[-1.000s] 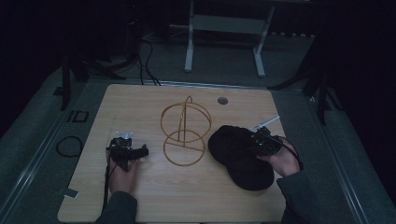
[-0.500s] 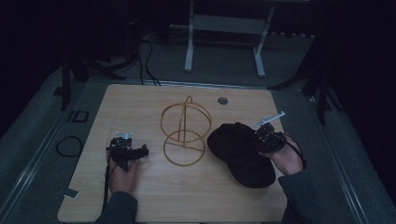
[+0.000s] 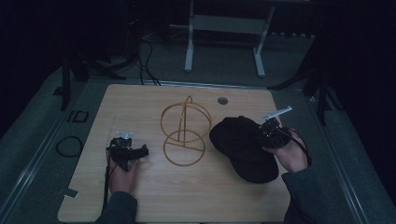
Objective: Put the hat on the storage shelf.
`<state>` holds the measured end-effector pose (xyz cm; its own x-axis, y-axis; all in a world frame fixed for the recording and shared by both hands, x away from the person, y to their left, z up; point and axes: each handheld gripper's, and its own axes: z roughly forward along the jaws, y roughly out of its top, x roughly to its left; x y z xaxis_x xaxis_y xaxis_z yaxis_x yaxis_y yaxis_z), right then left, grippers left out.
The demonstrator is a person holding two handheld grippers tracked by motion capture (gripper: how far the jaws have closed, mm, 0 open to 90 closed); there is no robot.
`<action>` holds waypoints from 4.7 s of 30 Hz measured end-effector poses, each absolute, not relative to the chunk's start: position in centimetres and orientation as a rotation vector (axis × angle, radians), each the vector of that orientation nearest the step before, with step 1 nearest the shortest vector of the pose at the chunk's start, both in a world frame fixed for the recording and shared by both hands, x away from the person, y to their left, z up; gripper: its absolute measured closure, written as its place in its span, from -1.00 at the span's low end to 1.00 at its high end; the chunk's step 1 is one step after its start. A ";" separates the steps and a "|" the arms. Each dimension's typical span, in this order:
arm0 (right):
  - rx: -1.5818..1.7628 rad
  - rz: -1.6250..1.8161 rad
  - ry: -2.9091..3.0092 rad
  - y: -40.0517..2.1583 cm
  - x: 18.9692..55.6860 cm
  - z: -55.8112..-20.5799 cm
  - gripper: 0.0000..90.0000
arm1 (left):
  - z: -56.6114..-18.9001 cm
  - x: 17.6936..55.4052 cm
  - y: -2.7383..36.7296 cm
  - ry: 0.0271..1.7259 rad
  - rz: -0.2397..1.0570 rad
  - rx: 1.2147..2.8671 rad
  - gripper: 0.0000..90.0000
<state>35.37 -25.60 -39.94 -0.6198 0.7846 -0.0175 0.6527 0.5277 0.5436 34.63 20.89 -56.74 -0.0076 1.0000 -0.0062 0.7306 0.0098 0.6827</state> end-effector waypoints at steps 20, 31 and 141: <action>1.192 0.779 2.451 -26.0 35.9 -36.5 0.94 | -56.7 34.6 20.9 1.791 0.699 1.774 -0.97; 1.193 0.825 2.410 -26.3 36.0 -34.9 0.94 | -56.7 34.6 20.9 1.791 0.699 1.775 -0.97; 0.901 1.046 2.411 -20.8 38.3 -26.6 0.93 | -56.7 34.6 20.9 1.791 0.700 1.775 -0.97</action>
<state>38.28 -20.78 -26.55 -0.7309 0.6786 -0.0722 0.4109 0.5221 0.7473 34.63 20.90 -56.72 -0.0070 1.0000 -0.0046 0.7319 0.0083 0.6814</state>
